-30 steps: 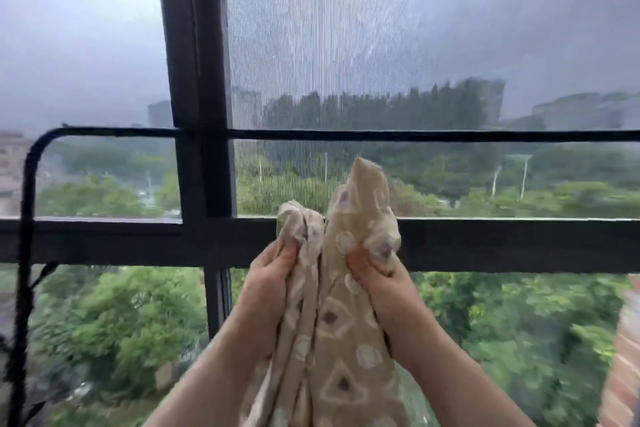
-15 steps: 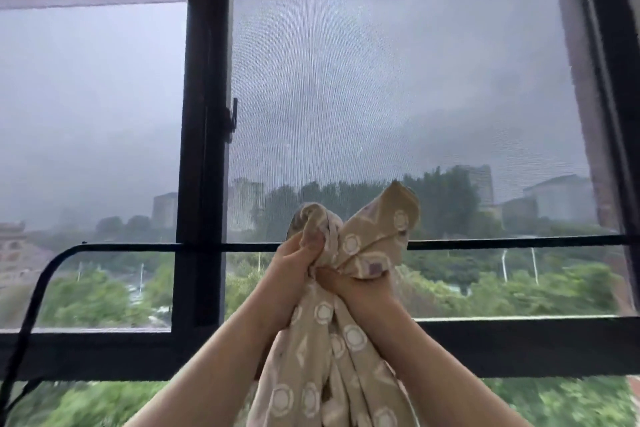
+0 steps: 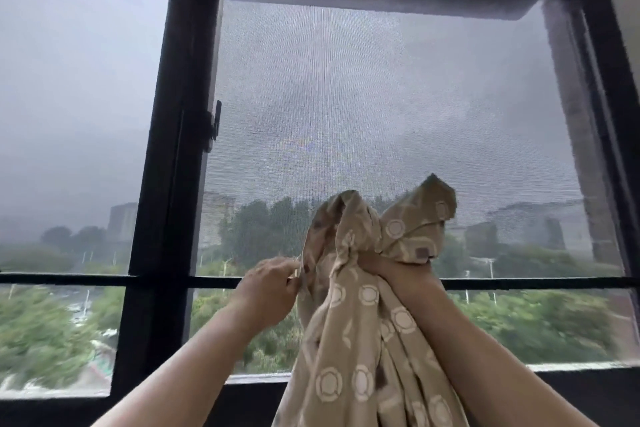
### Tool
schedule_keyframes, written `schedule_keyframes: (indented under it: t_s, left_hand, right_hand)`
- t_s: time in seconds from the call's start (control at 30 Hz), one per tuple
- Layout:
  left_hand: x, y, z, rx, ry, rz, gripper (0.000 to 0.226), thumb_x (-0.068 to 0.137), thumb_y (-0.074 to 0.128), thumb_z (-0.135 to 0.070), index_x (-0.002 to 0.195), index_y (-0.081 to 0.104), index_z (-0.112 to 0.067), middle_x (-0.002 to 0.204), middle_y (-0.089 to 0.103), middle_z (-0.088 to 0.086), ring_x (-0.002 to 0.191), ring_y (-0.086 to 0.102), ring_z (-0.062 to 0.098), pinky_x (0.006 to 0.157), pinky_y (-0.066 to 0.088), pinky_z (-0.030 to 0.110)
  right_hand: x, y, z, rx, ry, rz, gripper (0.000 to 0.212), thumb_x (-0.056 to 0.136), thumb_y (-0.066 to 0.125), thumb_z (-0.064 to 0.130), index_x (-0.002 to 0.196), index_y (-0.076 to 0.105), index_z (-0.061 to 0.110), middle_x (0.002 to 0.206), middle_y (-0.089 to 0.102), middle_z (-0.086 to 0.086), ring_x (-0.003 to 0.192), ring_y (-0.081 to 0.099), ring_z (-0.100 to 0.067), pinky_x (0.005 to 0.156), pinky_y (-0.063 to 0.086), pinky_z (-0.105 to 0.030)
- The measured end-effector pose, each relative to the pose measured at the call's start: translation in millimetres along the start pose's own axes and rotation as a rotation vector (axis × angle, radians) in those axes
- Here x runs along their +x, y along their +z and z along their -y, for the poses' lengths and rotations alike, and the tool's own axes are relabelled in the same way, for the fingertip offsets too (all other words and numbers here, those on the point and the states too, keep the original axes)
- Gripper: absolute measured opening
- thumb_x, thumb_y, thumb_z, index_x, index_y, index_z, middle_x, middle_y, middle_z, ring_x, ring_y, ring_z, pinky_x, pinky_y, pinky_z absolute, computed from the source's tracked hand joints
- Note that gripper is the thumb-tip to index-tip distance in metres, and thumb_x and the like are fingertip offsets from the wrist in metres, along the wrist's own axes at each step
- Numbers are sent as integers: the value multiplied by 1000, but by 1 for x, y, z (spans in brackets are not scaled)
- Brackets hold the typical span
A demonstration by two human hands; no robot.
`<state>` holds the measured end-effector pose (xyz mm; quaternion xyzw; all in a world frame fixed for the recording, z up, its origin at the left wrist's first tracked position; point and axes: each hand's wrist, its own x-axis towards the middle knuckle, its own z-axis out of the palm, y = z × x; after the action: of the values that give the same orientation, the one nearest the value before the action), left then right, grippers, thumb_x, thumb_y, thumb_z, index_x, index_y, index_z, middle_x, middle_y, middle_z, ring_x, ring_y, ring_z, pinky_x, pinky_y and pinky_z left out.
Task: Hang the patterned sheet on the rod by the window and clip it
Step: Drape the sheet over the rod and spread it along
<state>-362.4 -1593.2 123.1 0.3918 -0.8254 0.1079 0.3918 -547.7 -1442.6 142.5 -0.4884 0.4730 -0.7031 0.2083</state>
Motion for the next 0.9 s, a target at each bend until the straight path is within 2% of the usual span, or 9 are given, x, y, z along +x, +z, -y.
schedule_keyframes:
  t_s: [0.07, 0.23, 0.3, 0.43, 0.57, 0.67, 0.77, 0.83, 0.9]
  left_hand:
    - [10, 8, 4, 120, 50, 36, 26, 95, 38, -33, 88, 62, -25, 94, 57, -9, 94, 55, 13, 84, 45, 31]
    - [17, 11, 1, 48, 89, 88, 56, 93, 20, -59, 83, 60, -21, 80, 63, -10, 76, 59, 13, 65, 43, 29]
    - [16, 3, -3, 2, 104, 112, 87, 76, 0, -75, 92, 66, -21, 90, 69, -8, 84, 63, 15, 72, 48, 32]
    - [2, -25, -24, 48, -19, 208, 112, 44, 1, -63, 126, 61, -16, 130, 61, 2, 116, 57, 20, 91, 44, 27]
    - [-9, -45, -38, -833, -256, 148, 52, 90, 34, -57, 117, 59, -21, 132, 59, 18, 87, 68, 5, 71, 51, 15]
    - [-18, -67, -71, -1229, -285, 129, 63, 90, 21, -59, 102, 72, -24, 106, 73, 15, 89, 73, 20, 80, 53, 34]
    - [-27, -89, -106, -1073, -258, 68, 78, 84, 25, -79, 119, 63, -22, 129, 63, 10, 109, 64, 25, 98, 47, 39]
    - [-36, -95, -120, -689, -185, 154, 62, 57, 52, -89, 106, 60, -53, 115, 66, -25, 96, 63, -4, 90, 49, 25]
    - [-50, -93, -129, -356, -137, 233, 54, 58, 56, -87, 105, 59, -59, 102, 67, -32, 93, 64, -6, 88, 49, 23]
  right_hand:
    - [8, 4, 0, 9, 1, -14, 53, 56, 91, 34, 99, 64, 22, 92, 69, 5, 79, 65, -11, 65, 48, -23]
    - [22, 7, 16, 28, -127, -53, 30, 67, 86, 21, 84, 62, 26, 86, 67, 9, 79, 63, -8, 69, 50, -23]
    - [31, 8, 37, 26, -209, -57, 37, 67, 86, 28, 98, 66, 23, 100, 71, 5, 90, 67, -13, 86, 53, -32]
    - [64, 4, 100, 38, -374, -94, 59, 61, 85, 42, 113, 66, 22, 107, 71, 8, 97, 67, -12, 93, 53, -37]
    - [94, 6, 128, -26, -338, -32, 65, 55, 84, 47, 111, 66, 19, 106, 71, 6, 95, 67, -12, 91, 53, -33]
    - [93, 9, 104, -239, -227, 32, 34, 65, 83, 36, 88, 61, 22, 87, 64, 10, 91, 63, -15, 77, 49, -26]
    - [81, 7, 78, -448, -173, 166, 18, 77, 76, 29, 89, 63, 28, 85, 63, 8, 98, 62, -16, 83, 50, -27]
    - [67, 1, 71, -536, -59, 374, 42, 89, 67, 33, 125, 59, 13, 121, 62, -3, 121, 55, -22, 100, 43, -27]
    - [56, -7, 67, -645, 42, 516, 58, 96, 52, 44, 144, 42, 11, 149, 41, -5, 141, 35, -23, 113, 26, -30]
